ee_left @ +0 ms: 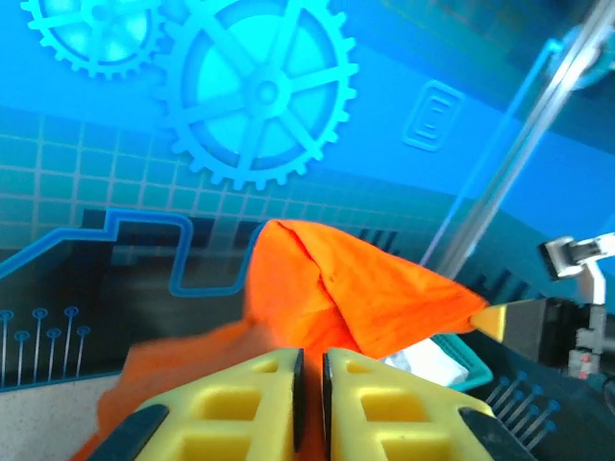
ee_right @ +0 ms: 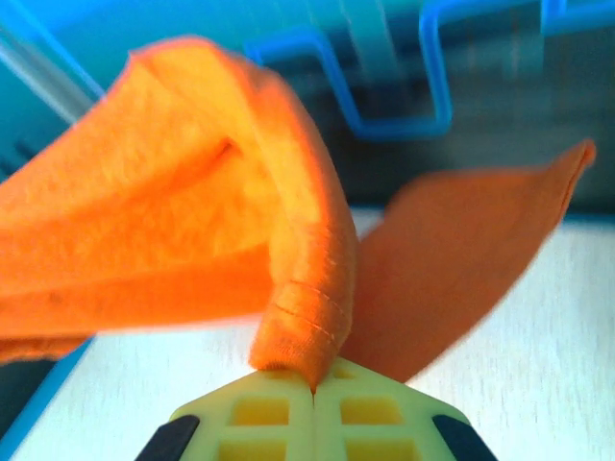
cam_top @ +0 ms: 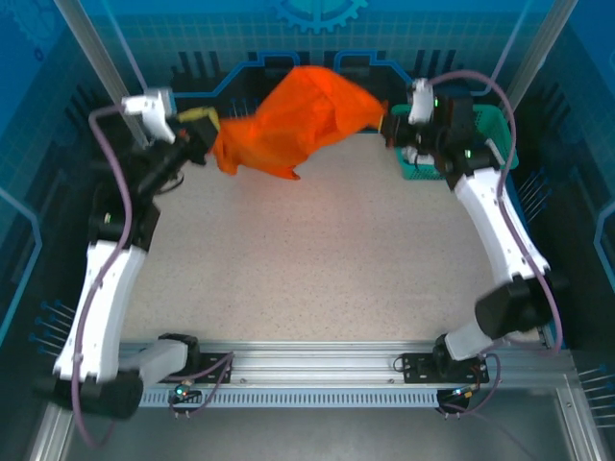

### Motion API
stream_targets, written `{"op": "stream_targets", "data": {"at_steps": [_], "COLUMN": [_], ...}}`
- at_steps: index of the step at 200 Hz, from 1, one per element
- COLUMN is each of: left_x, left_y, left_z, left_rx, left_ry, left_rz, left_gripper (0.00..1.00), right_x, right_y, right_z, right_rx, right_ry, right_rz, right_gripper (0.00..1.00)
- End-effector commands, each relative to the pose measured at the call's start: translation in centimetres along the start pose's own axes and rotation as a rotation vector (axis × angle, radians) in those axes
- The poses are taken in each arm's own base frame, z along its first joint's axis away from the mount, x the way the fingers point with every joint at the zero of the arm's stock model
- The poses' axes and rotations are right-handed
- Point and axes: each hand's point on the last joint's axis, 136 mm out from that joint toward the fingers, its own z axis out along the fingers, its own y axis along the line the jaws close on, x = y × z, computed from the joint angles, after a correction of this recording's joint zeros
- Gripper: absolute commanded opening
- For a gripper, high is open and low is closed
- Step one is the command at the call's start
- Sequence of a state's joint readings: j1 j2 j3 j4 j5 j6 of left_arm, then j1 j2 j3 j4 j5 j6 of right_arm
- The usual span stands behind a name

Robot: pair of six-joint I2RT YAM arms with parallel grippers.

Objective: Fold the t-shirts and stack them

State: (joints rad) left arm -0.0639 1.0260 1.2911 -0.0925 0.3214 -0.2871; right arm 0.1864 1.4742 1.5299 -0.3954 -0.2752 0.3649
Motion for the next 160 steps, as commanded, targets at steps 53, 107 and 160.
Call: {"op": "stream_targets", "data": {"at_steps": [53,107,160], "left_x": [7.3,15.1,26.4], "left_y": [8.4,9.6,9.2], "left_z": [-10.9,-4.9,-3.5], "left_rx": [-0.513,-0.489,-0.603], "left_ry": [-0.172,0.287,0.774], "left_rz": [-0.097,-0.341,-0.434], "left_gripper": [0.74,0.75,0.67], "right_x": [19.9,21.9,31.8], "right_y": [-14.7,-10.7,-3.8], "right_z": [-7.6,-5.9,-0.1], "right_rx": [0.445,0.335,0.277], "right_ry": [0.104,0.231,0.648], "right_rz": [0.553,0.579,0.337], "right_gripper": [0.62,0.66,0.52]}}
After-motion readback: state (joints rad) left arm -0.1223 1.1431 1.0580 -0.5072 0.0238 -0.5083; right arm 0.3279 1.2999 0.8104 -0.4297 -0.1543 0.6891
